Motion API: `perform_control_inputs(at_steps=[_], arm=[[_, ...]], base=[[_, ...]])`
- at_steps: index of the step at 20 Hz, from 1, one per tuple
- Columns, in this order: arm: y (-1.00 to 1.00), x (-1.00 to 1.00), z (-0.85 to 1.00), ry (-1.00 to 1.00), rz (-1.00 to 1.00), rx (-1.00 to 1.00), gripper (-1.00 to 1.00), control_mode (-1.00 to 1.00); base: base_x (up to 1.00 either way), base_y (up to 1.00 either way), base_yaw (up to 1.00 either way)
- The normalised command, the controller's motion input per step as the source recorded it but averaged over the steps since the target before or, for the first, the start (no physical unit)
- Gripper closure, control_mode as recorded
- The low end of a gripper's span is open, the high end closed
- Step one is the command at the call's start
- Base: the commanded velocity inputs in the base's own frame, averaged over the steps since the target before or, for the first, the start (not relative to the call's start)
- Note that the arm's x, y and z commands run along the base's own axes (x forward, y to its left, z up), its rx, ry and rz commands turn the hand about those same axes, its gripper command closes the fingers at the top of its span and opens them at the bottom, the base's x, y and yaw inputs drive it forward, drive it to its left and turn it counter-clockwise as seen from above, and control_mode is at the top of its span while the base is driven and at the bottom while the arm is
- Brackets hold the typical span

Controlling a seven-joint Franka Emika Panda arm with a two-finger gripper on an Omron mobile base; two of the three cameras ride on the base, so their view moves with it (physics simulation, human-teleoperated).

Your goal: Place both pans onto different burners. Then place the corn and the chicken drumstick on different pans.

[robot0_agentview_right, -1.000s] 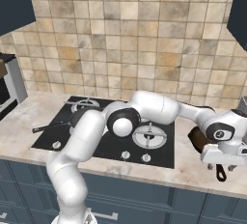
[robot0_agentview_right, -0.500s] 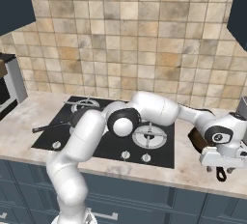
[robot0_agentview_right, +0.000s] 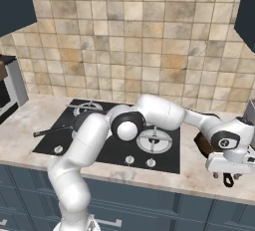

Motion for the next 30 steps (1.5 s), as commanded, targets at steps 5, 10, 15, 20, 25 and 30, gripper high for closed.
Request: perform_control_inputs(at_steps=[5,10,15,20,25,30], arm=[[0.00,0.00,0.00,0.00,0.00,0.00,1.00,-1.00],[0.00,-0.01,0.00,0.00,0.00,0.00,1.00,-1.00],[0.00,-0.08,0.12,-0.03,0.02,0.00,1.00,-1.00],[0.00,-0.31,0.21,-0.03,0.06,0.00,1.00,-1.00],[0.03,-0.34,0.25,-0.01,0.06,0.00,1.00,-1.00],[0.09,-0.19,0.29,-0.05,0.03,0.04,1.00,-1.00]], base=[[0.00,0.00,0.00],[0.00,0.00,0.00],[0.00,0.00,0.00],[0.00,0.00,0.00],[0.00,0.00,0.00],[0.00,0.00,0.00]])
